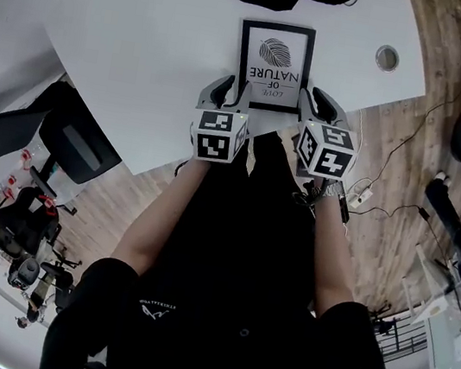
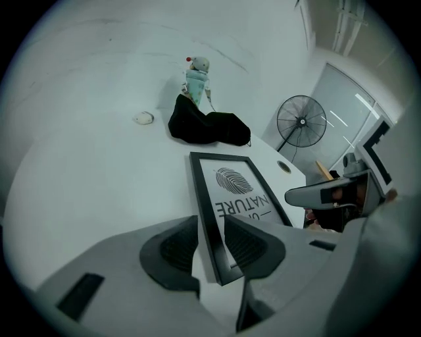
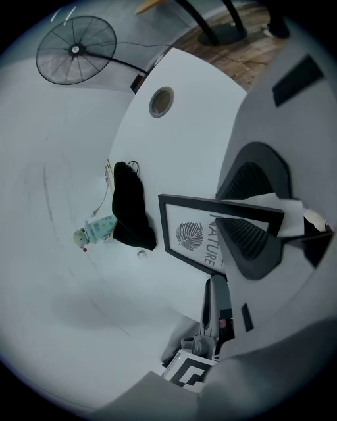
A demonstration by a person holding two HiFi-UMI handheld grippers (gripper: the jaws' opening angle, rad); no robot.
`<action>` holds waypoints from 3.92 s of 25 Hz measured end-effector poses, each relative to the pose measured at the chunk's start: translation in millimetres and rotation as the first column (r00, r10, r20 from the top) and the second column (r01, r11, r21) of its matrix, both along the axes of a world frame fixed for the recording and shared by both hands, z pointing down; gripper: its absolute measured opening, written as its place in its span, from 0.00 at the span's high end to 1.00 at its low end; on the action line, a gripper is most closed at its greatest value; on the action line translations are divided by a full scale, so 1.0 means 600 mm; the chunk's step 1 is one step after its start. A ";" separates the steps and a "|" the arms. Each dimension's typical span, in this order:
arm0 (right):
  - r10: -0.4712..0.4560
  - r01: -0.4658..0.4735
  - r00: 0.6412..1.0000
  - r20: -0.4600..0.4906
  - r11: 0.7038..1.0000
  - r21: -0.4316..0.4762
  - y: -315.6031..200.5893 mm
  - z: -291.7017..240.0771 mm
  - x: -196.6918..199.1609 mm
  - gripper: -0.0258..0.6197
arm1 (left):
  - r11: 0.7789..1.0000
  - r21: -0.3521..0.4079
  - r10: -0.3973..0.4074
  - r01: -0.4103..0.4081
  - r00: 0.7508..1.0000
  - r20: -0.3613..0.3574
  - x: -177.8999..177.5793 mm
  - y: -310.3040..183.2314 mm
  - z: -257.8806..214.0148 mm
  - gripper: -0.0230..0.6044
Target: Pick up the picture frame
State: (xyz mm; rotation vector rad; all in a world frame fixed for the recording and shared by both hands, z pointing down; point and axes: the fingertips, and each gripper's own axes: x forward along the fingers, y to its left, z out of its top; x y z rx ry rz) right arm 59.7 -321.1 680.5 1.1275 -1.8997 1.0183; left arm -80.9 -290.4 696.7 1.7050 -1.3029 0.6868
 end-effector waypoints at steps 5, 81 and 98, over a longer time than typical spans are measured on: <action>-0.012 0.012 1.000 -0.014 0.999 -0.041 0.014 0.021 0.000 0.82 | 0.999 -0.047 -0.018 0.017 1.000 -0.005 0.000 -0.002 0.014 0.79; -0.005 0.003 1.000 0.022 0.998 0.058 0.290 -0.085 0.150 0.86 | 0.982 0.116 -0.154 0.146 0.986 0.058 0.158 0.273 -0.125 0.85; -0.048 0.026 0.997 0.067 0.954 0.298 0.241 -0.239 0.143 0.86 | 0.918 0.340 -0.237 0.203 0.970 0.061 0.153 0.239 -0.277 0.85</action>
